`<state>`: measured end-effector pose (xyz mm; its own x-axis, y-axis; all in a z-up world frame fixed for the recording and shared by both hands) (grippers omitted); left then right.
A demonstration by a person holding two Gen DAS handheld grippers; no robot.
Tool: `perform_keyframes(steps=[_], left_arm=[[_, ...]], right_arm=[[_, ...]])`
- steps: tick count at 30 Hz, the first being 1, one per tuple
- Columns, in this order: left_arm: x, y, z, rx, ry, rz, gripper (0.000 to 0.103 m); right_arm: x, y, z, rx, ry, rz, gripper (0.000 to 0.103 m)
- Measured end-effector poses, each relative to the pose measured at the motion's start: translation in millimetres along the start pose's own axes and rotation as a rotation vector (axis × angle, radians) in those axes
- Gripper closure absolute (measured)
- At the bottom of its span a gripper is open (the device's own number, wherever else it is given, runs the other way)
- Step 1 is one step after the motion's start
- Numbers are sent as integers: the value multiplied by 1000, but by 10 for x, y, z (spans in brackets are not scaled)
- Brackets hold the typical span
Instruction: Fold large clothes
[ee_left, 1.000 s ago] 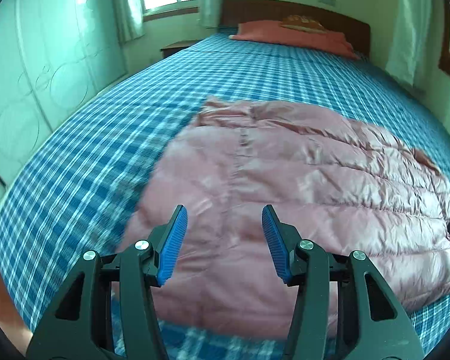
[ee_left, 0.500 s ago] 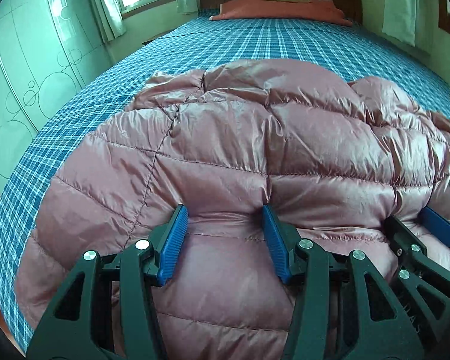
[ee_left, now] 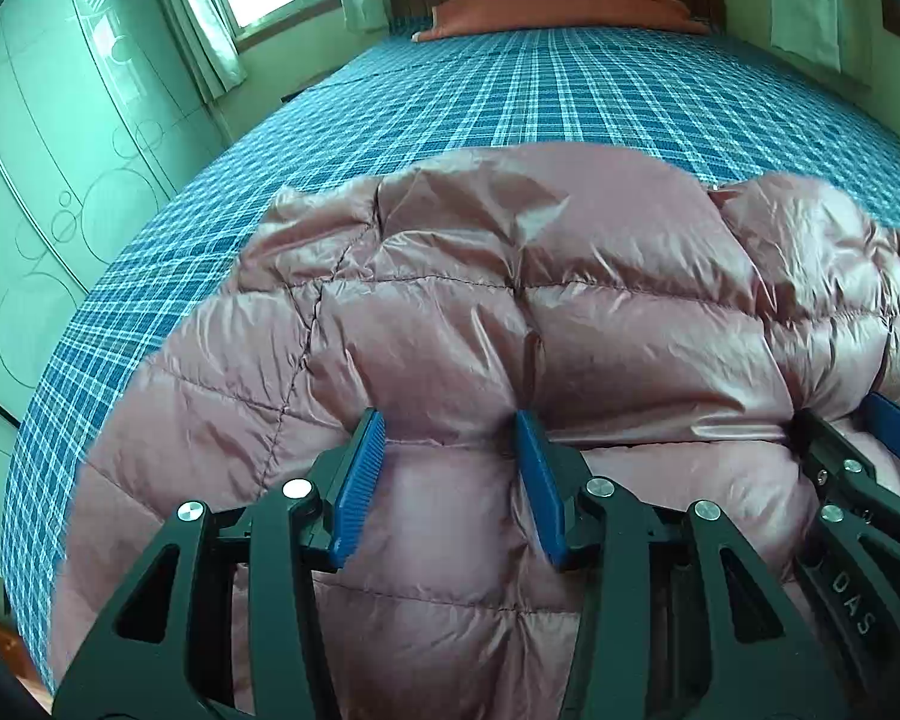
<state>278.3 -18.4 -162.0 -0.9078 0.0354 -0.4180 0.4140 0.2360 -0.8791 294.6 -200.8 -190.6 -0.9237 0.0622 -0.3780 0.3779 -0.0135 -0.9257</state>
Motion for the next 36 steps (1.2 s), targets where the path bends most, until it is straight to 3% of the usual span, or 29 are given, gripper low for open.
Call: perform_keyframes(steps=[3, 9, 17, 36], left_arm=[[4, -26, 30, -24, 12, 5, 59], [195, -262, -200, 63, -51, 24, 59], [309, -68, -123, 43, -44, 30, 56], [379, -201, -318, 89, -78, 43, 56]], right_arm=[[14, -62, -16, 18, -8, 10, 53], [299, -430, -41, 17, -23, 84, 53], [364, -148, -51, 30, -37, 70, 53], [429, -162, -193, 100, -57, 87, 52]])
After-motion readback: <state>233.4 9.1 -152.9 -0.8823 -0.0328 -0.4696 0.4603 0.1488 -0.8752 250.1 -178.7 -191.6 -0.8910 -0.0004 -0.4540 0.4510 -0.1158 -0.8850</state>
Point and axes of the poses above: each gripper's, at about its wrist camera, not at the fingertips, and y roughly the way its jaws point, z to its right, x to its underside, the point moved 1 cm from there along y, roughly the way its jaws point, and after that the axes turned 14 degrees about -z, right-handed, at the moved point
